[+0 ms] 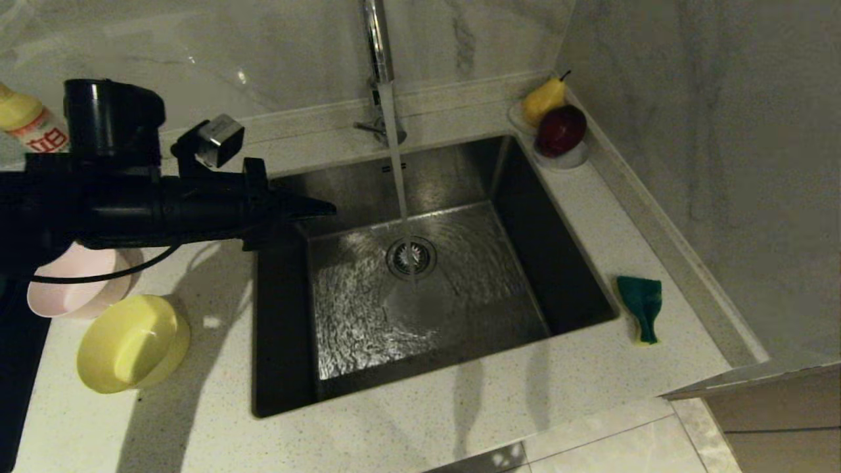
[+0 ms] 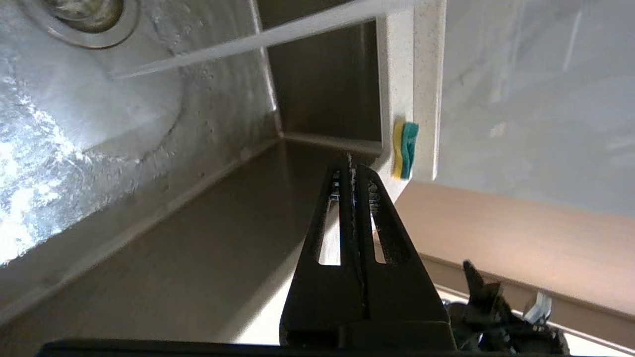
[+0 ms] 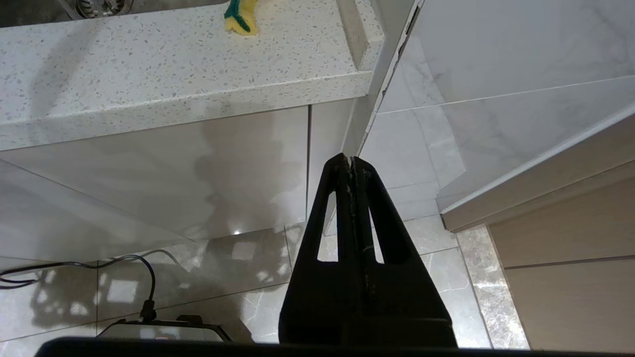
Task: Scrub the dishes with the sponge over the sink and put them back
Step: Turn off the faucet
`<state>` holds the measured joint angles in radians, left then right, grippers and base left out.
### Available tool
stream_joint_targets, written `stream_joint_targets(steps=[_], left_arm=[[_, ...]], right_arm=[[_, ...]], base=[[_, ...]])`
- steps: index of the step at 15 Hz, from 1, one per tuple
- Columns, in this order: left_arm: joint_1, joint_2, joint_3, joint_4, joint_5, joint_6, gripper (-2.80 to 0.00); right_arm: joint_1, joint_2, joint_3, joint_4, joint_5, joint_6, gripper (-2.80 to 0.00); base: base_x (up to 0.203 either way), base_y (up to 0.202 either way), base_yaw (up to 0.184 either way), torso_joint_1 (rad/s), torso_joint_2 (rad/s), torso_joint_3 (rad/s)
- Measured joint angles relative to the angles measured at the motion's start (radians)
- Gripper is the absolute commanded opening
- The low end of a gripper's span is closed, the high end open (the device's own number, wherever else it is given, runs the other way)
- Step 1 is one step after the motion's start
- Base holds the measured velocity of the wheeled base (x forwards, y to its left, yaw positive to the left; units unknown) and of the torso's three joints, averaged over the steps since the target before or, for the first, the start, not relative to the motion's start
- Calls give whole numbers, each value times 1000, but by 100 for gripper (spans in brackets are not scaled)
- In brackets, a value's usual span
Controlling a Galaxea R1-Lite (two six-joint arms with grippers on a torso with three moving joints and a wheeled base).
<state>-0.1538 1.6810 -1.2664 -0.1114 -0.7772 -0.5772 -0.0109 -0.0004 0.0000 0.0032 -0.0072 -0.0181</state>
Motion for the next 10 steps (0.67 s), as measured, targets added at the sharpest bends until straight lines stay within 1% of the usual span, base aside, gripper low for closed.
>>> stream_joint_targets(steps=[2, 4, 6, 9, 10], left_arm=[[-13, 47, -9, -59, 2, -33, -280], [-17, 84, -13, -130, 6, -81, -280], [-18, 121, -21, -229, 16, -156, -280], [-19, 170, -31, -389, 81, -251, -280], [-19, 185, -36, -444, 89, -284, -280]], right_arm=[[0, 0, 0, 0, 0, 0, -280], [0, 0, 0, 0, 0, 0, -280], [0, 0, 0, 0, 0, 0, -280], [0, 0, 0, 0, 0, 0, -280], [0, 0, 0, 0, 0, 0, -280]], base=[[0, 0, 0, 0, 0, 0], [0, 0, 0, 0, 0, 0], [0, 0, 0, 0, 0, 0], [0, 0, 0, 0, 0, 0], [0, 0, 0, 0, 0, 0]])
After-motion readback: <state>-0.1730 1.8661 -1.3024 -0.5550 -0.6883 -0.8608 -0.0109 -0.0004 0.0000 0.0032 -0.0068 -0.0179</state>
